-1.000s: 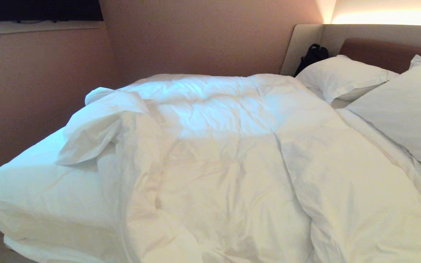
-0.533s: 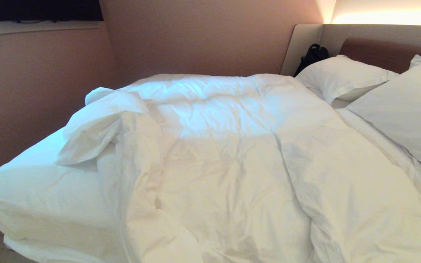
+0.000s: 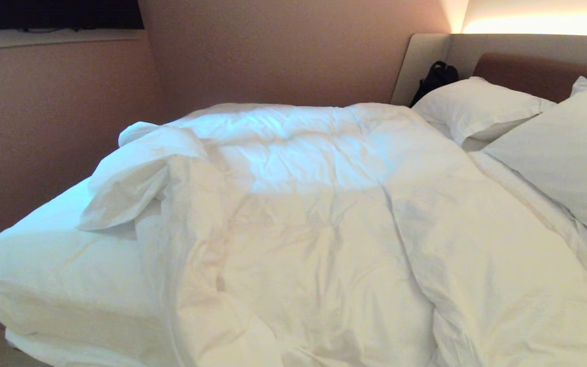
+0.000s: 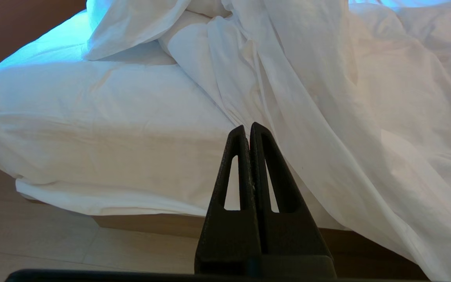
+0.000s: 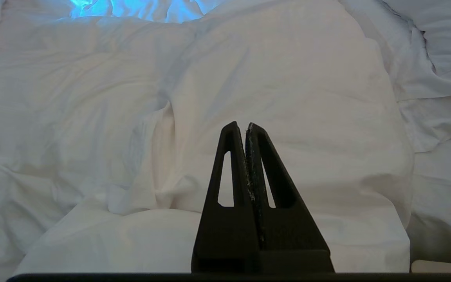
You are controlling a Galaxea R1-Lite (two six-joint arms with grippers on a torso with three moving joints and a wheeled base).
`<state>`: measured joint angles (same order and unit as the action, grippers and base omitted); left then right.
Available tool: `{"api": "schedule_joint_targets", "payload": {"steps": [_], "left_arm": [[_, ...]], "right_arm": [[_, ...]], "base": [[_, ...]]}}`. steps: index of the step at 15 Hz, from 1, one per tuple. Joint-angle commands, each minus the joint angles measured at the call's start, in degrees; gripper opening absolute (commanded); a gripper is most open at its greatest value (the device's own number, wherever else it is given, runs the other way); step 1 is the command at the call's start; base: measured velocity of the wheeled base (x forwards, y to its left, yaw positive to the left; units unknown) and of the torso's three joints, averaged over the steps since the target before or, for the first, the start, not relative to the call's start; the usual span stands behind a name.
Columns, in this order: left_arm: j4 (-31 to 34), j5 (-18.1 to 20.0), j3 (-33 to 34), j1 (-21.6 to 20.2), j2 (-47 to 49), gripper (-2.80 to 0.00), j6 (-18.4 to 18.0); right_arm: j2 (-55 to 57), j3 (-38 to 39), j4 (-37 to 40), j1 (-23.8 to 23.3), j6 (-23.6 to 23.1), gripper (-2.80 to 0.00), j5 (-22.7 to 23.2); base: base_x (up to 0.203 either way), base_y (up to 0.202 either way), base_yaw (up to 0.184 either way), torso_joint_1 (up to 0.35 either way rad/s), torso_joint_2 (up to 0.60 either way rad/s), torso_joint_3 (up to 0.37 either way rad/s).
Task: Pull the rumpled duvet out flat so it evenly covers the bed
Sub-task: Flatten the corners of the folded blanket
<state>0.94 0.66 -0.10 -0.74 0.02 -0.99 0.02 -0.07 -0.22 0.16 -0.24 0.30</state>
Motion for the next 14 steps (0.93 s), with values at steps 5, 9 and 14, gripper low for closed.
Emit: {"api": "schedule_joint_targets", "payload": {"steps": [5, 9, 14], "left_arm": [[0.12, 0.02, -0.01, -0.05, -0.02, -2.8, -0.07], [0.03, 0.04, -0.03, -0.05, -0.02, -2.8, -0.07], [-0.01, 0.04, 0.01, -0.05, 0.05, -2.8, -0.2]], "right_arm": [[-0.02, -0.01, -0.04, 0.02, -0.02, -2.8, 0.05], [-0.02, 0.07, -0.04, 0.02, -0.02, -2.8, 0.05], [-0.02, -0.01, -0.04, 0.02, -0.02, -2.8, 0.05]], "base": [[0.0, 0.0, 0.0, 0.0, 0.0, 0.0], [0.0, 0.0, 0.0, 0.0, 0.0, 0.0], [-0.03, 0.0, 0.0, 0.003, 0.0, 0.001]]}}
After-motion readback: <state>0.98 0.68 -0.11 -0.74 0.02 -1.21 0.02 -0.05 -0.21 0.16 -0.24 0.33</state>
